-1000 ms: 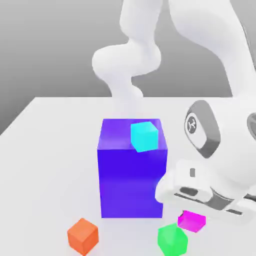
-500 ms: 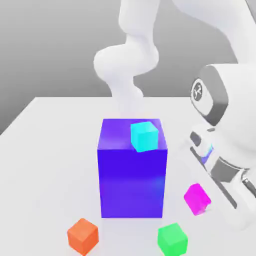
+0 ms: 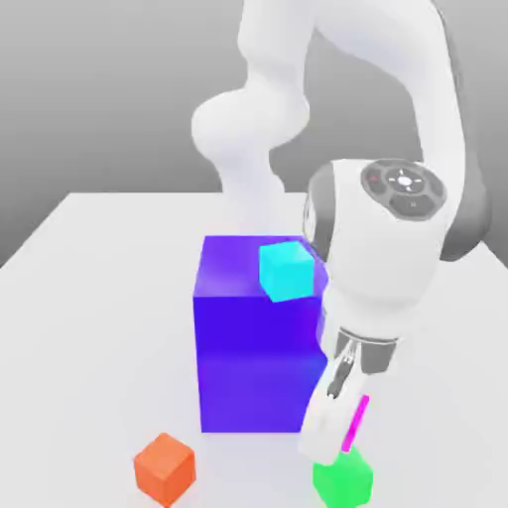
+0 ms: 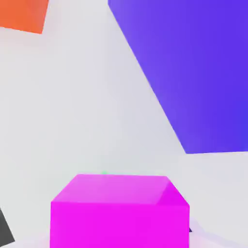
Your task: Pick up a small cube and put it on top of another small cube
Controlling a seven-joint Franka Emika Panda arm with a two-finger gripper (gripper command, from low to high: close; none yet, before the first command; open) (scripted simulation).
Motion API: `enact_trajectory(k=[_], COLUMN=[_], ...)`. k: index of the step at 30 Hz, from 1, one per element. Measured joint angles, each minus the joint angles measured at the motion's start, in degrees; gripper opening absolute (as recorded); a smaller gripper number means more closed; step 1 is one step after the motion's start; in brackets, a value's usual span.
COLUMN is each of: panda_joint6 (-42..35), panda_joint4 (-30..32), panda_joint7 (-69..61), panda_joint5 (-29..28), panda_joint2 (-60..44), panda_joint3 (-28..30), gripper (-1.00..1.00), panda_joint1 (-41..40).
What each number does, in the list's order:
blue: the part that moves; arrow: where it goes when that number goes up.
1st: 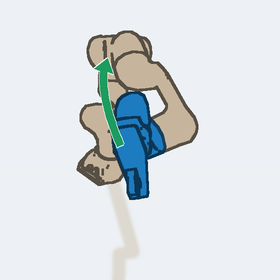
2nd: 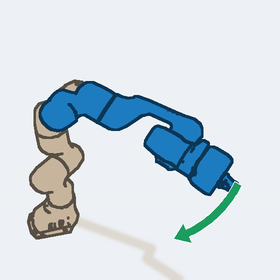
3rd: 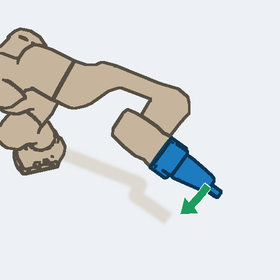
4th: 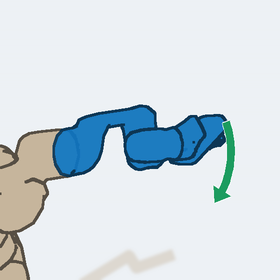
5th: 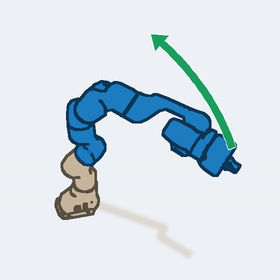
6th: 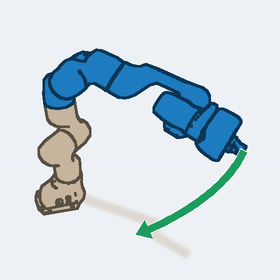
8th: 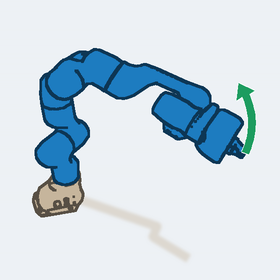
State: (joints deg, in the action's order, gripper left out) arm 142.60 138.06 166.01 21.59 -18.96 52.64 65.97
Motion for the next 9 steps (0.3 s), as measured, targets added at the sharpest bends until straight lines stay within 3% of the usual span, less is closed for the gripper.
enact_trajectory(k=[2, 5, 6, 9], panda_joint6=[2.60, 7.94, 9.02, 9.02], panda_joint4=[0.84, 0.62, 0.39, 0.39], panda_joint7=[0.00, -4.98, -6.42, -6.42], panda_joint5=[2.40, 11.79, 14.02, 14.02], panda_joint2=[0.75, -3.61, -4.98, -4.98], panda_joint3=[0.15, -7.27, -9.25, -9.25], gripper=[-1.00, -1.00, 1.00, 1.00], panda_joint1=[1.08, -4.14, -5.66, -5.66])
